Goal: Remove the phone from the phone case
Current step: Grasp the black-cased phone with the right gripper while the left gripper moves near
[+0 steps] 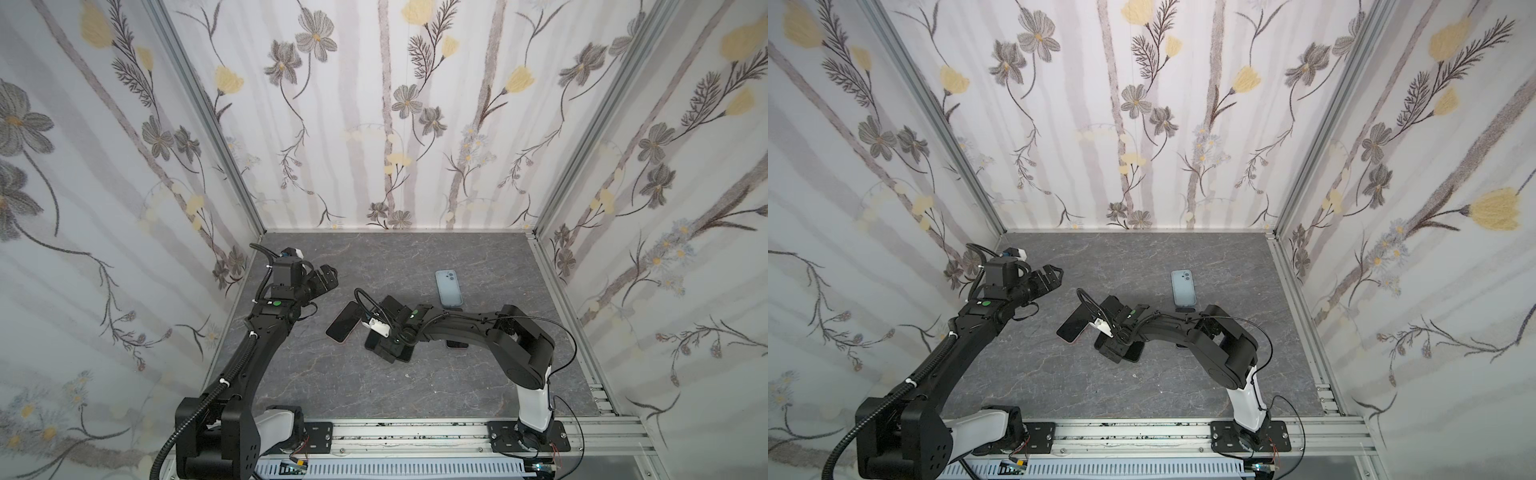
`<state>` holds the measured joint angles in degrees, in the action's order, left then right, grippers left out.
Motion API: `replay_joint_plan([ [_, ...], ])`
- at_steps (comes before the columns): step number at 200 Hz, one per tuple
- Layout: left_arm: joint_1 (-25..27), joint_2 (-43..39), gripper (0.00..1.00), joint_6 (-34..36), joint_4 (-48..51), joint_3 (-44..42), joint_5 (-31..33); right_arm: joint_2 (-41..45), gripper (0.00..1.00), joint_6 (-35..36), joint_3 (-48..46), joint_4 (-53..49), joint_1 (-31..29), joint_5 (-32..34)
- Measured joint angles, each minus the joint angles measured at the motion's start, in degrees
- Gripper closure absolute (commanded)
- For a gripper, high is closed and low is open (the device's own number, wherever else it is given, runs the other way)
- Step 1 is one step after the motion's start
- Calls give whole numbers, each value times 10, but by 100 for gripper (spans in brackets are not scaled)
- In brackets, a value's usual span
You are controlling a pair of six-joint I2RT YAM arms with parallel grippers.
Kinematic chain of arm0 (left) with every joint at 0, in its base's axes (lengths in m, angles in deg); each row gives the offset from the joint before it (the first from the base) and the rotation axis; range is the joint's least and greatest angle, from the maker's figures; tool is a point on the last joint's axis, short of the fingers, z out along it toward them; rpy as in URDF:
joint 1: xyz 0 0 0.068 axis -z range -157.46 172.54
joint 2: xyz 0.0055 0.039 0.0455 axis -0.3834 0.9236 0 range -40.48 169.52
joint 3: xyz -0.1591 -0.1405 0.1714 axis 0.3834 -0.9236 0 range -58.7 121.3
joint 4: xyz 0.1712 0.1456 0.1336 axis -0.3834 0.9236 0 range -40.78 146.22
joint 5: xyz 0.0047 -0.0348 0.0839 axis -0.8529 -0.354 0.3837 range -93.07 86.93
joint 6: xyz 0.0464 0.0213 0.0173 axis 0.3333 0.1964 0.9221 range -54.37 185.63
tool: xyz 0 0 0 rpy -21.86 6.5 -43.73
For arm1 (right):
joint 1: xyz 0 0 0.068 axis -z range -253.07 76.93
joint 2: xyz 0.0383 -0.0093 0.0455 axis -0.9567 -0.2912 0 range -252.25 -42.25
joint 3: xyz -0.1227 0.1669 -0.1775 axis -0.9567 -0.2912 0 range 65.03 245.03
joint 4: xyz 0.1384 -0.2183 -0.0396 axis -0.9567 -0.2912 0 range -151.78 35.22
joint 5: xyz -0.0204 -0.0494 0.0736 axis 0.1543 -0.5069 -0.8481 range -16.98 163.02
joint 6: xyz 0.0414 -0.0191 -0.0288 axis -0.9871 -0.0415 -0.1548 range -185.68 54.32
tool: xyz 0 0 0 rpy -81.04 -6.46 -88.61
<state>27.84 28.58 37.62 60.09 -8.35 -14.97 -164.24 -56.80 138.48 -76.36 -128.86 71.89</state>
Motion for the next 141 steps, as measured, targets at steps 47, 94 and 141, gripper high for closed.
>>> replay_joint_plan([
  [47,0,3,0,6,-3,-1,-12,18,1,7,-27,-17,13,-22],
  [94,0,11,3,8,-5,-3,-26,29,7,23,-43,-23,24,-31],
  [141,0,17,10,8,-8,-3,-45,30,19,34,-45,-28,25,-32],
])
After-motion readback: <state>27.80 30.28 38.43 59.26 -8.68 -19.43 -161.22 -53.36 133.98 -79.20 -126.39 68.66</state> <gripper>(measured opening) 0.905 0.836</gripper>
